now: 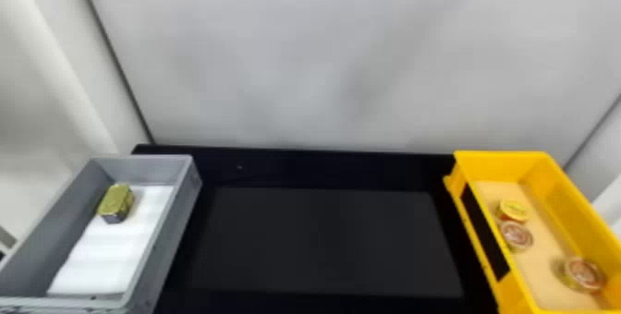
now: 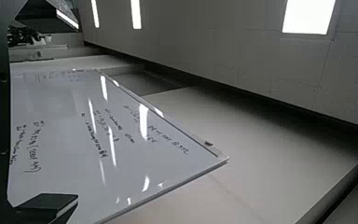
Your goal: Pick up the round yellow can and place it in the yellow rectangular box
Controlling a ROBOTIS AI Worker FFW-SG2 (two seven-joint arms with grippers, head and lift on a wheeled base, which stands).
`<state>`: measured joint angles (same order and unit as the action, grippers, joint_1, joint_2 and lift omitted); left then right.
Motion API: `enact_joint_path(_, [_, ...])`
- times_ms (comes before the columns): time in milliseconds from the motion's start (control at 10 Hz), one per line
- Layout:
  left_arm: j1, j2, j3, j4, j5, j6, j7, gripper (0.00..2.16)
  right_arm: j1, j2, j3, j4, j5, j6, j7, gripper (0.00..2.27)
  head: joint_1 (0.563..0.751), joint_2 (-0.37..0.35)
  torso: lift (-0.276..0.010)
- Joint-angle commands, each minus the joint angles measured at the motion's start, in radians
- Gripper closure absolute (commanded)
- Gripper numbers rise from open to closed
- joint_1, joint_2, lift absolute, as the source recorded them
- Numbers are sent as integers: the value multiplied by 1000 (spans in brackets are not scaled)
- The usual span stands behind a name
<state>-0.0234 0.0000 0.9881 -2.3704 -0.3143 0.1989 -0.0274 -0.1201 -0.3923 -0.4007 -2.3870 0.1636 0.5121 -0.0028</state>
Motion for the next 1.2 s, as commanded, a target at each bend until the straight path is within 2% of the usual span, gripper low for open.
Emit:
enact_joint_path(0, [2, -3, -10, -1, 18, 1, 0, 12, -3, 0, 2, 0, -110, -39, -72, 213, 686, 14, -56])
enact_joint_path(400, [-1, -3, -67, 14, 27, -2, 11, 12, -85, -13, 63, 5, -121, 13, -45, 214, 686, 14, -56])
enact_joint_path(800, [7, -3, -37, 11, 34, -4, 11, 12, -64, -11, 80, 0, -95, 11, -74, 216, 686, 14, -56])
enact_joint_path(1000, [14, -3, -14, 2, 38, -4, 9, 12, -64, -3, 115, -1, -95, 68, -129, 217, 686, 14, -56])
enact_joint_path(1100, [17, -3, 0, -1, 46, -4, 8, 12, -58, -5, 146, 0, -85, 67, -195, 222, 686, 14, -56])
